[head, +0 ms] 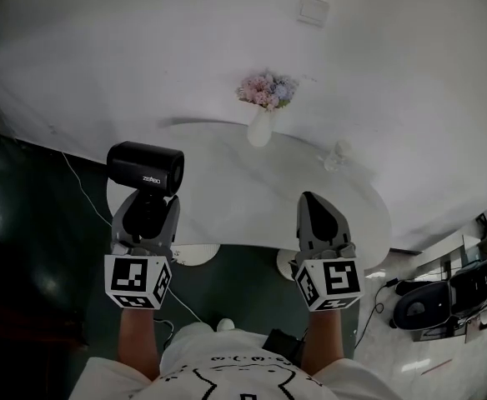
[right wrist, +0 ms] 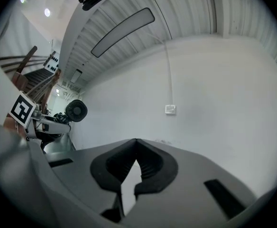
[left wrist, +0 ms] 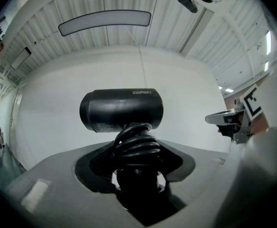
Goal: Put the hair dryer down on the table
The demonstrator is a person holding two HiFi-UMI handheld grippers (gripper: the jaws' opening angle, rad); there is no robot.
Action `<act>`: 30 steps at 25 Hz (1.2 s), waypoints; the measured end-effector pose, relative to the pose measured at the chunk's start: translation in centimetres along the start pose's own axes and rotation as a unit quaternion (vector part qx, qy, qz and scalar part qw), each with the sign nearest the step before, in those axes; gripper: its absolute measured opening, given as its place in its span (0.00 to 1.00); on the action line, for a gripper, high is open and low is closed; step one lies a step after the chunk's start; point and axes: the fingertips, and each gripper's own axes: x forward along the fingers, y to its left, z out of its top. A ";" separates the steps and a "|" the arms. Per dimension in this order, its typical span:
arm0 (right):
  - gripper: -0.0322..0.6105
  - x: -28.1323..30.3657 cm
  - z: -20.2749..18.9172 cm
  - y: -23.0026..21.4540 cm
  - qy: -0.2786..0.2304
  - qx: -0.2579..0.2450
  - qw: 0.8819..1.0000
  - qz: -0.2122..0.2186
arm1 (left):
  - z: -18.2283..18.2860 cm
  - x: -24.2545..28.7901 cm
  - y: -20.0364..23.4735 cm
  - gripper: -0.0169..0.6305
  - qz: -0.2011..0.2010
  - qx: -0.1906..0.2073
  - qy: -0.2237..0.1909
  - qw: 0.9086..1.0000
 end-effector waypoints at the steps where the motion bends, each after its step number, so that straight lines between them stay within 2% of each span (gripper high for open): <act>1: 0.05 0.4 -0.3 -0.3 0.002 -0.002 1.000 0.001 | -0.4 0.6 -0.2 0.41 -0.001 0.005 0.008 1.000; 11: 0.05 3.7 -3.0 -3.0 0.028 0.013 1.000 -0.008 | -5.0 7.2 -0.7 0.41 -0.004 0.008 0.087 0.996; 17: 0.05 7.9 -5.2 -3.6 0.056 0.012 0.998 -0.016 | -7.8 13.7 0.1 0.41 -0.018 -0.021 0.123 0.992; 26: 0.05 15.9 -6.9 -5.3 0.090 0.009 0.995 -0.031 | -11.6 24.6 2.2 0.41 -0.038 -0.051 0.185 0.981; 30: 0.05 18.8 -8.1 -5.3 0.109 0.019 0.993 -0.033 | -13.8 28.7 3.0 0.41 -0.052 -0.045 0.222 0.973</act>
